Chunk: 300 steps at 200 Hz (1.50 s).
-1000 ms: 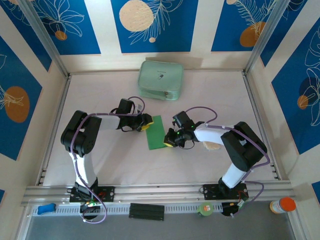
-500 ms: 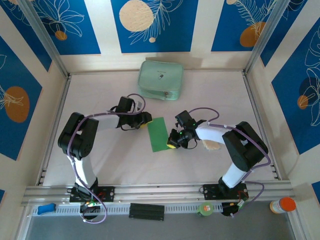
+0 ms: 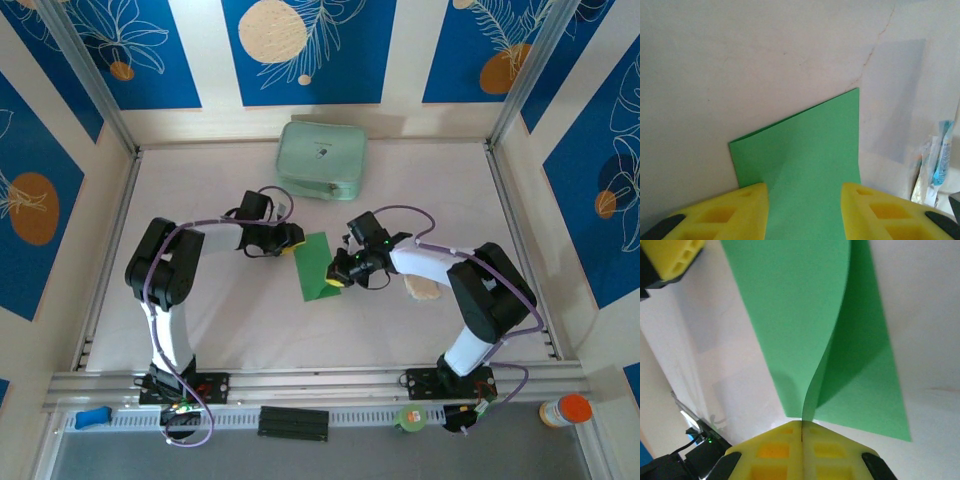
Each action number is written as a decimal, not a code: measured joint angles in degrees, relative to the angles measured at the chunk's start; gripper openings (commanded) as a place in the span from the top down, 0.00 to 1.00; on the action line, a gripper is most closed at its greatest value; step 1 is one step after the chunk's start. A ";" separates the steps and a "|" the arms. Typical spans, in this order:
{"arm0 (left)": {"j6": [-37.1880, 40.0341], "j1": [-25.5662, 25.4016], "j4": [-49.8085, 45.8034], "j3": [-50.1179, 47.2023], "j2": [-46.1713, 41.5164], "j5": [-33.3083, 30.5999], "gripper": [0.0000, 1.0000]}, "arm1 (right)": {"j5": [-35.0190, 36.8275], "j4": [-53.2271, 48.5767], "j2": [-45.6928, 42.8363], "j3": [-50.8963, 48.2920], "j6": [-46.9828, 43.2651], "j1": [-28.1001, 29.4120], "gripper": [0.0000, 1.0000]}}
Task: Fold a paper plane with a square sheet of paper (pick it up from the middle)
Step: Fold the triangle a second time at the center of the table.
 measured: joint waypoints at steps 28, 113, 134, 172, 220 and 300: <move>0.83 -0.02 -0.72 0.26 0.02 -0.17 0.58 | -1.14 2.80 3.76 2.78 0.04 1.14 1.00; 1.22 -0.02 -1.18 0.37 0.02 -0.87 0.59 | 0.46 7.41 10.54 6.40 2.89 2.91 1.00; 1.22 -0.04 -1.20 0.37 0.02 -1.07 0.60 | 1.68 8.02 11.23 6.40 3.87 2.97 1.00; 1.22 -0.04 -1.22 0.37 0.02 -1.09 0.60 | 2.91 8.59 11.89 6.51 5.03 3.02 1.00; 1.22 -0.04 -1.22 0.37 0.07 -1.09 0.60 | 3.13 9.07 13.20 7.32 5.25 3.28 1.00; 1.20 -0.02 -1.27 0.37 0.07 -1.11 0.60 | 4.44 9.31 13.49 7.48 5.27 3.34 1.00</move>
